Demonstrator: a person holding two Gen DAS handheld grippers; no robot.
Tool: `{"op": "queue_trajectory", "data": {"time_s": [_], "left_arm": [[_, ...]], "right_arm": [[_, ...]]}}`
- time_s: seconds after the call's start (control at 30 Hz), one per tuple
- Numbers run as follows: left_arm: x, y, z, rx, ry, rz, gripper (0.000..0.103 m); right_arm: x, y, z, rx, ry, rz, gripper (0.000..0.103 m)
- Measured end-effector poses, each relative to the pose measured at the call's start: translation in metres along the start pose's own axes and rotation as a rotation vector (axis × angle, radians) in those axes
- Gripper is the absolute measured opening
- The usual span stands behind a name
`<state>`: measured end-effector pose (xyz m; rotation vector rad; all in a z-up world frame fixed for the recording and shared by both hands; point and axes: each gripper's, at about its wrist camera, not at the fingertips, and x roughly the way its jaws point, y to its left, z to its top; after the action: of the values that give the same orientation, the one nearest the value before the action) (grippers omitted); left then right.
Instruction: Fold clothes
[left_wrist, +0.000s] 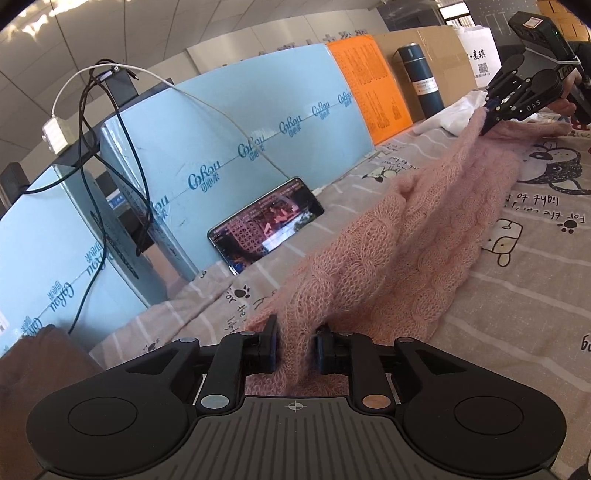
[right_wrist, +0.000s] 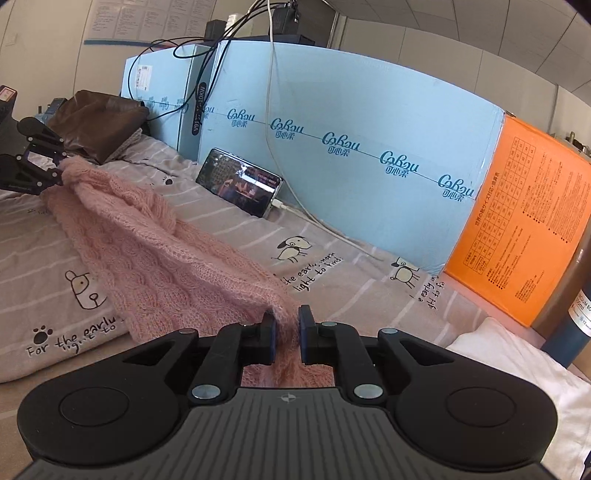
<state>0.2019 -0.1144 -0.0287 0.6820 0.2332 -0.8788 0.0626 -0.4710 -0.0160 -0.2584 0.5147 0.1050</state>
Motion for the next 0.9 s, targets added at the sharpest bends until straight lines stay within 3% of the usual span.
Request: {"op": "queue_trajectory", "data": {"time_s": [0.03, 0.1, 0.13, 0.2, 0.27, 0.37, 0.5, 0.6, 0.7, 0.83, 0.9], "left_arm": [[0.002, -0.001, 0.001, 0.001, -0.012, 0.009, 0.037], [0.002, -0.003, 0.006, -0.005, -0.059, -0.002, 0.062], [0.001, -0.004, 0.009, -0.010, -0.085, -0.016, 0.066], [0.008, -0.004, 0.015, -0.016, -0.100, -0.038, 0.074], [0.018, -0.001, 0.020, -0.030, -0.094, -0.051, 0.074], [0.041, 0.016, 0.022, -0.129, -0.056, -0.064, 0.072], [0.058, 0.043, 0.022, -0.309, -0.048, -0.105, 0.068], [0.072, 0.052, 0.019, -0.403, 0.004, -0.125, 0.068], [0.086, 0.043, 0.017, -0.369, 0.089, -0.104, 0.070], [0.078, 0.035, 0.019, -0.352, 0.055, -0.063, 0.070], [0.072, 0.031, 0.021, -0.346, 0.033, -0.080, 0.068]], "right_arm": [[0.005, -0.001, -0.002, -0.003, 0.009, -0.007, 0.013], [0.010, -0.002, -0.007, -0.001, 0.015, -0.018, 0.026], [0.011, -0.004, -0.009, 0.005, 0.014, -0.024, 0.035], [0.012, -0.009, -0.012, 0.023, 0.003, -0.034, 0.044], [0.007, -0.014, -0.014, 0.049, -0.022, -0.046, 0.053], [-0.001, -0.019, -0.017, 0.085, -0.061, -0.058, 0.062], [-0.012, -0.024, -0.022, 0.130, -0.092, -0.056, 0.065], [-0.015, -0.028, -0.026, 0.160, -0.090, -0.063, 0.066], [-0.018, -0.032, -0.030, 0.188, -0.087, -0.072, 0.066], [-0.033, -0.032, -0.036, 0.227, -0.115, -0.135, 0.067], [-0.044, -0.028, -0.044, 0.305, -0.122, -0.166, 0.069]]}}
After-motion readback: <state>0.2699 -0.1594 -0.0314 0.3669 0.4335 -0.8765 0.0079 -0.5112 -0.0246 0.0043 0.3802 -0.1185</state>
